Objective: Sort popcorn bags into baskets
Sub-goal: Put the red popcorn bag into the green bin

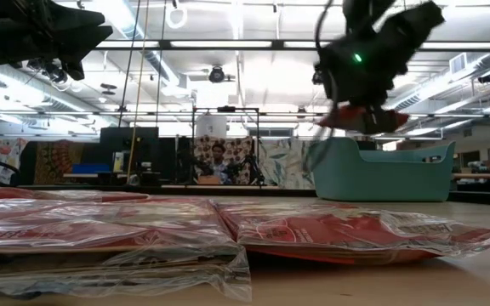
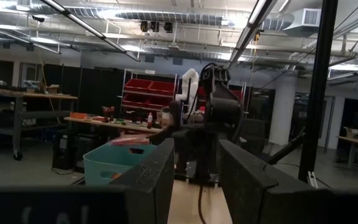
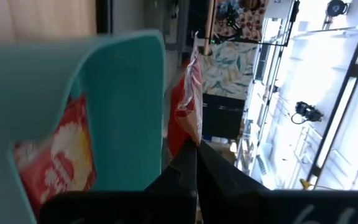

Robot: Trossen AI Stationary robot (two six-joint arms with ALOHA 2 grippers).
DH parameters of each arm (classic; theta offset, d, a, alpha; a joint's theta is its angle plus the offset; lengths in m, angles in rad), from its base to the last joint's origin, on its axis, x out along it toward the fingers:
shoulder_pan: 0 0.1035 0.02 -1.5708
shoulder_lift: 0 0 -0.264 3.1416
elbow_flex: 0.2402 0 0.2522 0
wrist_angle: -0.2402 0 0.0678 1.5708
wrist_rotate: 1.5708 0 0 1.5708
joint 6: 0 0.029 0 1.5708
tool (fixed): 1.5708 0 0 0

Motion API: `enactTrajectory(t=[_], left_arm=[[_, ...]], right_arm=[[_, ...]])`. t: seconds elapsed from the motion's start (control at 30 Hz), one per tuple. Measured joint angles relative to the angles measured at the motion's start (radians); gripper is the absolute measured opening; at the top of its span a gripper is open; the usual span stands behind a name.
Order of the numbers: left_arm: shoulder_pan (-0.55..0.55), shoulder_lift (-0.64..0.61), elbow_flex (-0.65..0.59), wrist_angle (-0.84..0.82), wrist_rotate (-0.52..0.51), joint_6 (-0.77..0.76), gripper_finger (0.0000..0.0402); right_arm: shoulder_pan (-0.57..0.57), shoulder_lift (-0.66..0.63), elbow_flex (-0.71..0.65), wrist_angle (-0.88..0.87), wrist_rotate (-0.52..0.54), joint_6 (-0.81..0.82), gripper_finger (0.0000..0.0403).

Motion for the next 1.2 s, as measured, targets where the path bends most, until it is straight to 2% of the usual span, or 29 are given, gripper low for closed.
enactTrajectory(t=[0.2, 0.33, 0.43, 0.57, 0.83, 1.03, 1.2], left_arm=[[0.000, 0.000, 0.000, 0.000, 0.000, 0.000, 0.0126], [0.000, 0.000, 0.000, 0.000, 0.000, 0.000, 0.0126], [0.000, 0.000, 0.000, 0.000, 0.000, 0.000, 0.0126], [0.000, 0.000, 0.000, 0.000, 0.000, 0.000, 0.0126], [0.000, 0.000, 0.000, 0.000, 0.000, 0.001, 0.0126], [0.000, 0.000, 0.000, 0.000, 0.000, 0.001, 0.0126], [0.001, 0.000, 0.000, 0.000, 0.000, 0.002, 0.0126]], right_arm=[[-0.017, 0.000, -0.117, -0.004, 0.000, 0.043, 0.0000], [-0.036, 0.000, -0.194, -0.003, 0.028, 0.139, 0.0006], [-0.046, 0.000, -0.246, -0.002, 0.121, 0.274, 0.0023], [-0.052, 0.000, -0.285, -0.003, 0.123, 0.301, 0.0059], [-0.044, 0.000, -0.288, -0.006, 0.061, 0.307, 0.0124], [-0.028, -0.003, -0.258, -0.023, 0.002, 0.303, 0.0129], [-0.006, -0.056, -0.190, -0.064, 0.030, 0.309, 0.0130]])
